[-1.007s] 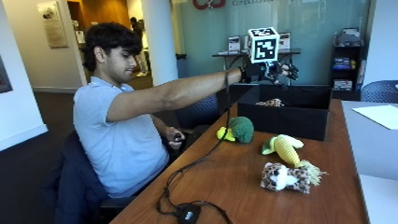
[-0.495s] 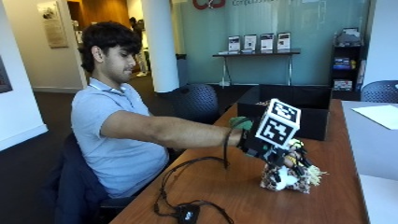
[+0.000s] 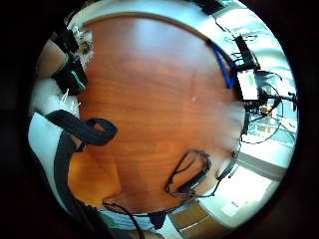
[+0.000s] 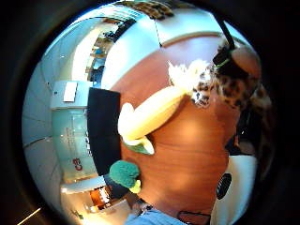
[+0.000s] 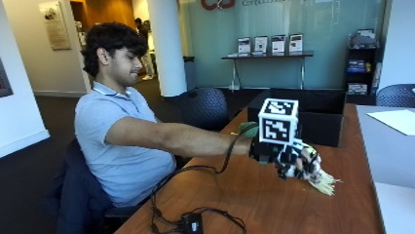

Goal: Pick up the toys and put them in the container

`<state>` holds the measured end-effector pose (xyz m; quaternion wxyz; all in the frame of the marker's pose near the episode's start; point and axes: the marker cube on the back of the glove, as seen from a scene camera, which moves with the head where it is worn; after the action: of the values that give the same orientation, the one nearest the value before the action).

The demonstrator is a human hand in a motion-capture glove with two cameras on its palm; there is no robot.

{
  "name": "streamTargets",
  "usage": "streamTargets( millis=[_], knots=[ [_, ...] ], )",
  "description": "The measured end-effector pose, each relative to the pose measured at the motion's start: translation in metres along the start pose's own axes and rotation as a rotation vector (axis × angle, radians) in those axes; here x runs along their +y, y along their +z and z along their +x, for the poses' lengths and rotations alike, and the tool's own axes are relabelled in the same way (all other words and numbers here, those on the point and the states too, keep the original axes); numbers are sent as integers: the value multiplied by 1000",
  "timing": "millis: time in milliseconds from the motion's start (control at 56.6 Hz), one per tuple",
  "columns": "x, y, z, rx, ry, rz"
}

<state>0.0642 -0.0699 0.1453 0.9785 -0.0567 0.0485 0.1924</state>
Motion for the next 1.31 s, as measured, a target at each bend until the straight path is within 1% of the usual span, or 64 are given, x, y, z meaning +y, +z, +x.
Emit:
streamTargets(
  millis=[106,265,353,442,530,601,671,724,795,883,954,1131,1201,1307],
  knots=[
    [4,-50,-24,-17,-24,90],
    [17,-116,-94,-64,-160,176],
    [24,-143,-139,-95,-228,204],
    [31,-157,-188,-108,-292,213],
    [42,-163,-250,-143,-378,200],
    [51,-155,-299,-113,-455,186],
    [60,-137,-349,-53,-525,174],
    [65,-120,-380,-29,-551,152],
    [70,-95,-405,-5,-581,74],
    [70,-67,-412,16,-591,-66],
    [65,-54,-405,30,-568,-126],
    [39,-36,-346,137,-504,-198],
    [27,-31,-309,184,-493,-226],
    [9,-19,-254,234,-435,-252]
  ],
)
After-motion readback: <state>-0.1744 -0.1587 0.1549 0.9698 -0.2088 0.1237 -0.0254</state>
